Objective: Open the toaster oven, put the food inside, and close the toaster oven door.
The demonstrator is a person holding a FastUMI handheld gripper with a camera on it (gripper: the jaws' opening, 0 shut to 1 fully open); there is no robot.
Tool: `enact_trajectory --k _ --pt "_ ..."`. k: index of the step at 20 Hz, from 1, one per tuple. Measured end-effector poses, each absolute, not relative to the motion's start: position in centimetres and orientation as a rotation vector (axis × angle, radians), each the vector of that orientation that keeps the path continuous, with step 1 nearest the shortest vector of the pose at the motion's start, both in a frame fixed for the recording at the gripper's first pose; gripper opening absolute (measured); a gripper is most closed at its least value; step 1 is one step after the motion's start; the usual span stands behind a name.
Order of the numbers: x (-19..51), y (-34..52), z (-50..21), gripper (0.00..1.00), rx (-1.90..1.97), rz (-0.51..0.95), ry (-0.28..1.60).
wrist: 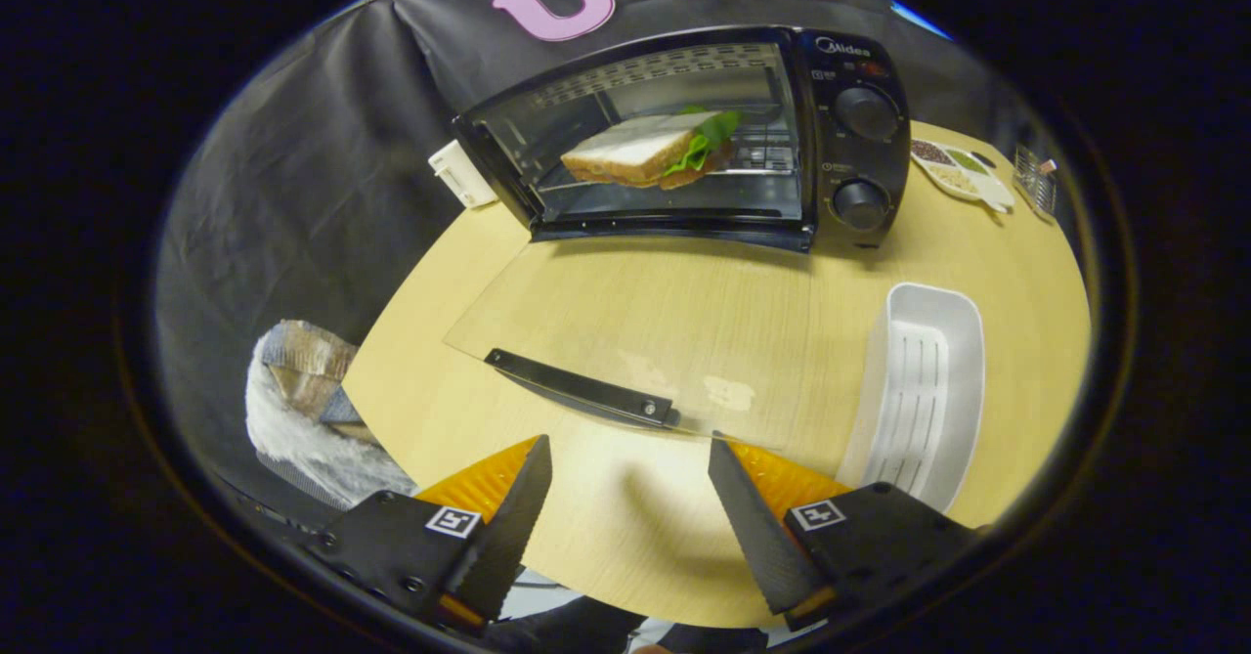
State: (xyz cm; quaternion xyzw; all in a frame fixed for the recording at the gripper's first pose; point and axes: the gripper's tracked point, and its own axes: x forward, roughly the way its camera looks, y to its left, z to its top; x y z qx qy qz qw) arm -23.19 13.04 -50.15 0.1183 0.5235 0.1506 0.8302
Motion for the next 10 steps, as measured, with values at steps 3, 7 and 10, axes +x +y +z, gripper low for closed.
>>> enact_trajectory --k 3,7,10 --pt "-22.6 13.0 -49.4 0.99 0.259 0.306 1.092" --pt "-20.8 12.6 -48.1 0.99 0.279 0.268 1.045" --pt "-19.0 12.4 -47.0 0.99 0.317 0.236 1.015"
